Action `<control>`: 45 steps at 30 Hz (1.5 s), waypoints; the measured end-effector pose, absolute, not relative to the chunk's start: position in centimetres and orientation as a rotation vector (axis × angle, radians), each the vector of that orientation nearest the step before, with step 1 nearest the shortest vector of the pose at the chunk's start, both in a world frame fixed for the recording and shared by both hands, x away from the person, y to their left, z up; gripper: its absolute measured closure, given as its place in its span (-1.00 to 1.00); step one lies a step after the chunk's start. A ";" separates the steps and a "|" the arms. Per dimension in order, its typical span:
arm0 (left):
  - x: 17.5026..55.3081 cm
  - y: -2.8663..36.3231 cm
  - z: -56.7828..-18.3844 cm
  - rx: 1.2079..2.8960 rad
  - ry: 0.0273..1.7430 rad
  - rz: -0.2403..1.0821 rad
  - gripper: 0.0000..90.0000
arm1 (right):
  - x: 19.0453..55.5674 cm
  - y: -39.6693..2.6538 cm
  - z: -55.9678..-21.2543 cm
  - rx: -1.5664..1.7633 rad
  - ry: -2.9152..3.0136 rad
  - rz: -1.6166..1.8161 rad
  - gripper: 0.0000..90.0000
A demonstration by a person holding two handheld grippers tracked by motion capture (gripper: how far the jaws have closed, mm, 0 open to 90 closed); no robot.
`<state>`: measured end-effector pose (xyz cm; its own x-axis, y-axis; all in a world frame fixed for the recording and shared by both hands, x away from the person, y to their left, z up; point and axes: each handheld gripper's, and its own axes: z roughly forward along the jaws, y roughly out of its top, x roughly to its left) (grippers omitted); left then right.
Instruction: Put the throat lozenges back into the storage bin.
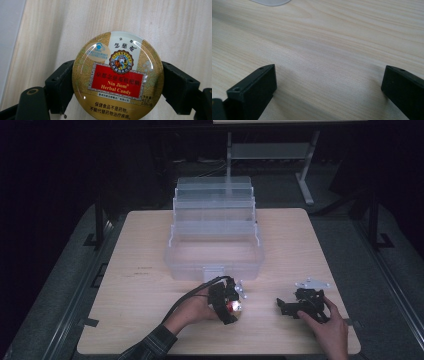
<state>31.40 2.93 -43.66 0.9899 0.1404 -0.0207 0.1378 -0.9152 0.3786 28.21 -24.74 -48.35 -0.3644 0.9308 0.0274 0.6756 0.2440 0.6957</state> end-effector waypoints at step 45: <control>31.1 8.8 -38.7 2.658 0.343 0.048 -0.56 | 28.2 -24.7 -48.4 1.470 2.131 0.886 -1.00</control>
<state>31.14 8.80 -38.66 0.9683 0.2485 -0.0235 0.2326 -0.8643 0.4459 28.21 -24.74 -48.35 -0.3650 0.9306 0.0268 0.6751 0.2447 0.6959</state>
